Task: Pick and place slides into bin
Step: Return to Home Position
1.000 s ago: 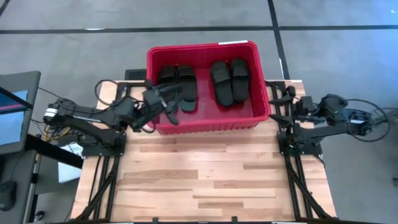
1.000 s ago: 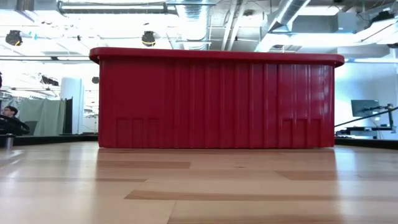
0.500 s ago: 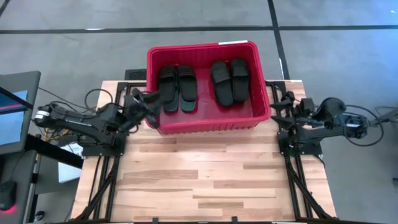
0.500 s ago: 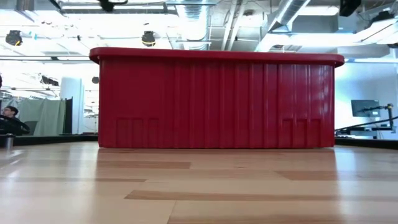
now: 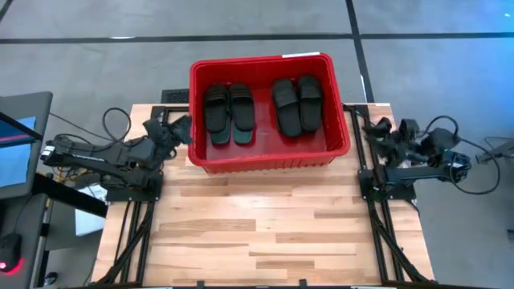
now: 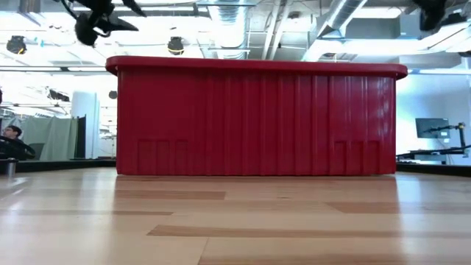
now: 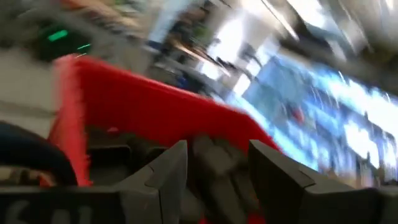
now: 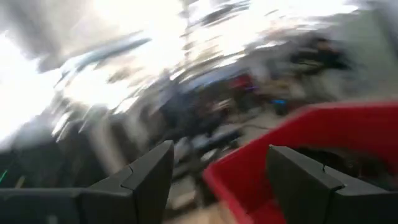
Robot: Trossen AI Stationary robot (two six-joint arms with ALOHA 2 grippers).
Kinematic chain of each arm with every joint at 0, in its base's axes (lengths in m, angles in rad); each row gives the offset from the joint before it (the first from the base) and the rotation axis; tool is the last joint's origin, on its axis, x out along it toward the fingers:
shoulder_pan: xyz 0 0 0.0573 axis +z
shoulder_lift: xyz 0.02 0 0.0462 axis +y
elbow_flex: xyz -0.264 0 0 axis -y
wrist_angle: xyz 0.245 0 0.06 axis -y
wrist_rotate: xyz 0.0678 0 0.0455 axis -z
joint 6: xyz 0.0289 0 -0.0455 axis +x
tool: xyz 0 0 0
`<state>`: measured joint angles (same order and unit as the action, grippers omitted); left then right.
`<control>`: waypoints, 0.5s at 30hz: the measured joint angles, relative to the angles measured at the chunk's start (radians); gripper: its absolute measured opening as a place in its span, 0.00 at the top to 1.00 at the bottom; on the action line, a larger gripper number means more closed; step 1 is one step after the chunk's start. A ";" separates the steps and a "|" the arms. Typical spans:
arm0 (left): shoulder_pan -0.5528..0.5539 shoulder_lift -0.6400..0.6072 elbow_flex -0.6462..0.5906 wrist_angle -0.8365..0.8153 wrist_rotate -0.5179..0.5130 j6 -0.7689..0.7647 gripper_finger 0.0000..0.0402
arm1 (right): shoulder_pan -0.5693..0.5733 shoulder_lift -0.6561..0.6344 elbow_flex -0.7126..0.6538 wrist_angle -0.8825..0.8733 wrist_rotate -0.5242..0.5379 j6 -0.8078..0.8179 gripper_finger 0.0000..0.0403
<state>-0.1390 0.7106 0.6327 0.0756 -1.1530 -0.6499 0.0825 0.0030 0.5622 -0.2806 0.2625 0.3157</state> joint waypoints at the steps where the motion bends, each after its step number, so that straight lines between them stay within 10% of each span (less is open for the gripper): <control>1: -0.011 0.004 0.000 0.019 0.046 0.105 0.61 | 0.001 0.001 0.000 0.004 -0.082 -0.073 0.40; 8: -0.040 0.015 -0.046 0.294 0.659 0.762 0.61 | 0.002 0.000 -0.082 0.048 -0.214 -0.327 0.40; 15: 0.031 -0.059 -0.254 0.605 0.930 0.865 0.61 | 0.002 0.000 -0.161 0.159 -0.372 -0.490 0.40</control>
<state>-0.1078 0.6517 0.3789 0.6808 -0.2229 0.2150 0.0849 0.0032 0.4011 -0.1219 -0.1092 -0.1748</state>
